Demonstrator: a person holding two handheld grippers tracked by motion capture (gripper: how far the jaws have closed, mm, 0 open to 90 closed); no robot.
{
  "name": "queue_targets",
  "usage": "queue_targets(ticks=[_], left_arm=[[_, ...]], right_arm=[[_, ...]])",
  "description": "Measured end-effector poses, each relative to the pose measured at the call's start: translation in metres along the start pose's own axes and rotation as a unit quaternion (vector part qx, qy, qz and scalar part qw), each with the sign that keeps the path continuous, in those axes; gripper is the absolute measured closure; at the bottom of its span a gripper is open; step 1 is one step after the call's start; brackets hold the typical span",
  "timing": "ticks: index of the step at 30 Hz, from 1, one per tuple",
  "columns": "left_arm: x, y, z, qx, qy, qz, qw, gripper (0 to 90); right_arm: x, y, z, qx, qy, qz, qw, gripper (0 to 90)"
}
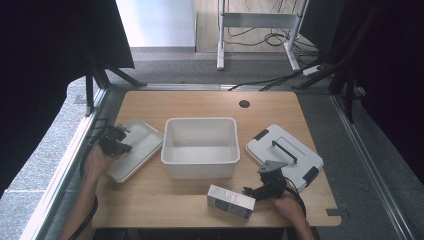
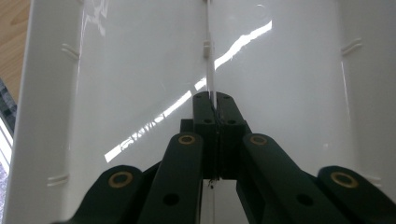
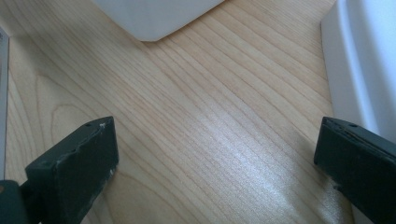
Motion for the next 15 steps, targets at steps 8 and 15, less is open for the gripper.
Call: queue_targets(ticks=[8, 15], left_arm=[[0.001, 0.002, 0.003, 0.010, -0.008, 0.014, 0.9998, 82.4], [-0.010, -0.024, 0.006, 0.006, -0.003, 0.057, 0.9983, 61.8]], right_arm=[[0.000, 0.000, 0.000, 0.000, 0.001, 0.001, 1.0000, 0.0], [0.000, 0.000, 0.000, 0.000, 0.000, 0.000, 1.0000, 0.0]])
Point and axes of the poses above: each handheld gripper's, and its own axes: y roughly forward along the jaws, x roughly out of its underside, z roughly to its right, the point moved 9 cm from there along y, roughly forward along the jaws, and after that the axes turned 12 degrees about -x, right-handed, at the moved point
